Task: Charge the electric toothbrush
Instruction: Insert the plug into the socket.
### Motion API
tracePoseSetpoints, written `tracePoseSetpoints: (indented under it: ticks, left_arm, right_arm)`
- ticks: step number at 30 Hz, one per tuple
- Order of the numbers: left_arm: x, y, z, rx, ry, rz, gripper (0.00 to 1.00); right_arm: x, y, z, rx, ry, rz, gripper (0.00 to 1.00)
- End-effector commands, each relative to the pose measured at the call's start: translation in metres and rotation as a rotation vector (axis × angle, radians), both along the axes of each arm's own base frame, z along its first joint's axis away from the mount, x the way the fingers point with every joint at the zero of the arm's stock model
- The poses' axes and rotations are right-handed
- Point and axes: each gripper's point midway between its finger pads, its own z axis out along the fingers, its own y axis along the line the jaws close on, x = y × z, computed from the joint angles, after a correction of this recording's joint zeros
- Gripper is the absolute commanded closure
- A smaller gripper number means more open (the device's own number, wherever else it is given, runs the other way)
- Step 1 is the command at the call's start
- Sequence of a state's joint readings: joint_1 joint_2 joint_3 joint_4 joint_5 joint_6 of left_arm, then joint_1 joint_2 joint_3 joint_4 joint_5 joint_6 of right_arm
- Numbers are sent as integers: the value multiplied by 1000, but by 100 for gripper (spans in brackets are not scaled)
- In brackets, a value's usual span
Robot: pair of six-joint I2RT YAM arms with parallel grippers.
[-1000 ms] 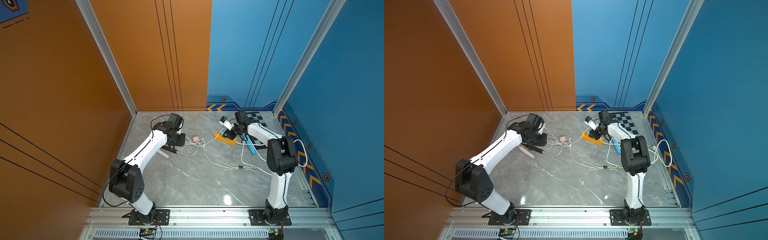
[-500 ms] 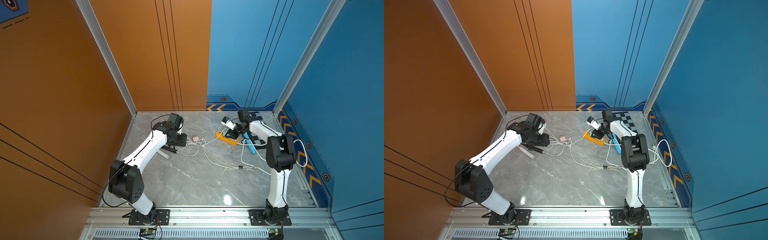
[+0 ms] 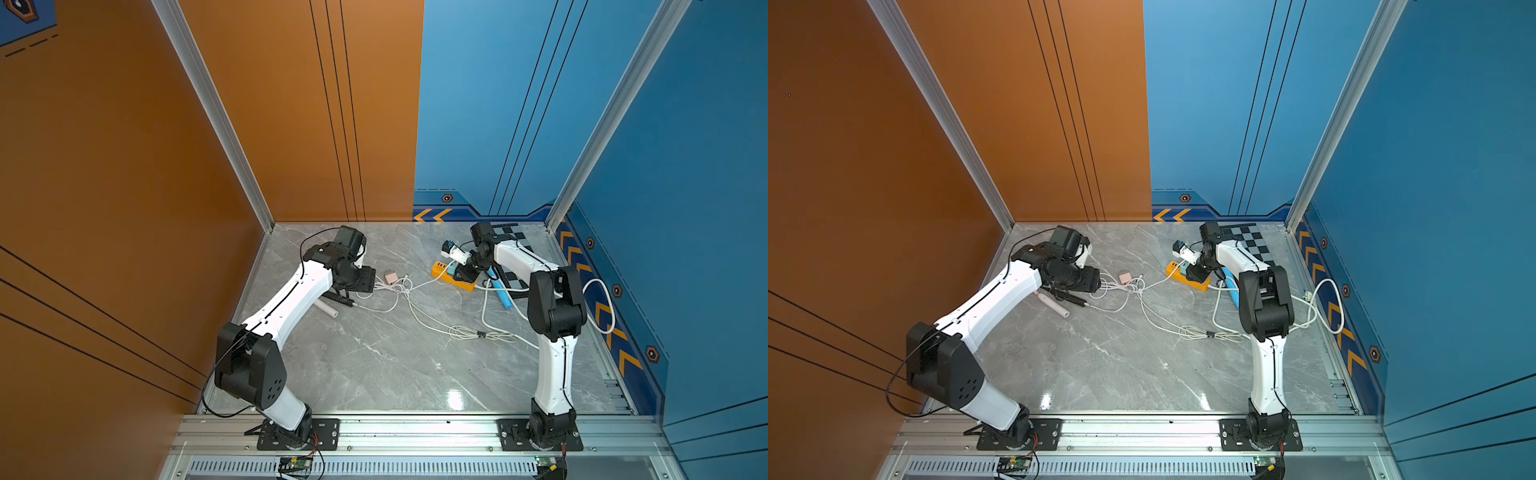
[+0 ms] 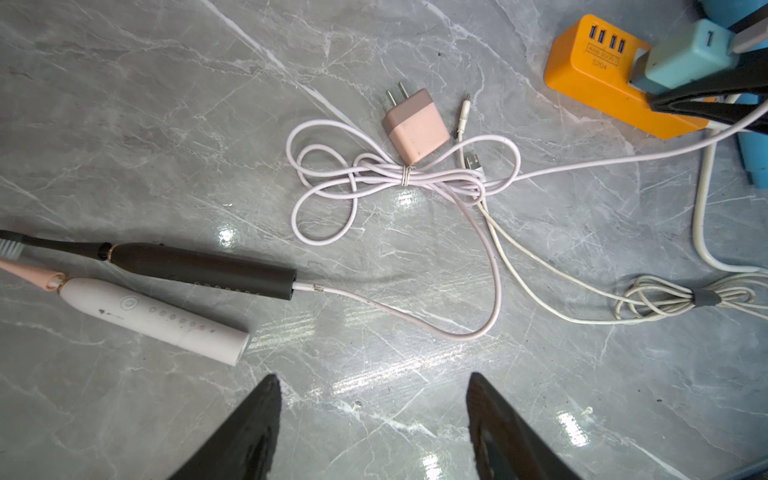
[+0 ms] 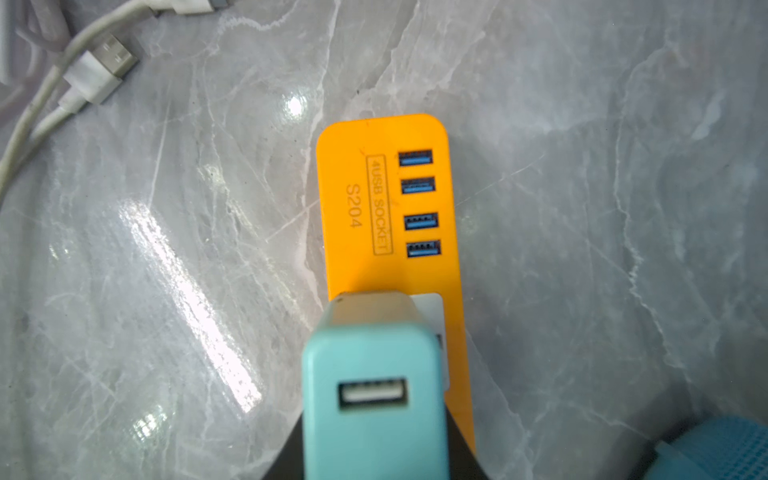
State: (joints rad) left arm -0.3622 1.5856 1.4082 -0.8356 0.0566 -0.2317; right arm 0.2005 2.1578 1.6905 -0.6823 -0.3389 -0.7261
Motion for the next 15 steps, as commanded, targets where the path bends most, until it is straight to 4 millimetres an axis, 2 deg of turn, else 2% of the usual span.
tracePoseSetpoints:
  ticks: [1, 7, 10, 15]
  left_arm:
    - [0, -7, 11, -27, -22, -24, 28]
    - [-1, -3, 11, -20, -26, -16, 28]
    - [-2, -3, 10, -22, -22, -13, 28]
    - [-1, -4, 11, -29, -26, -14, 28]
  right_arm:
    - [-24, -18, -29, -84, 150, -70, 70]
    - [-11, -2, 4, -15, 81, -61, 50]
    - [-6, 0, 21, 8, 41, -71, 46]
    - [-4, 8, 43, 50, -10, -61, 45]
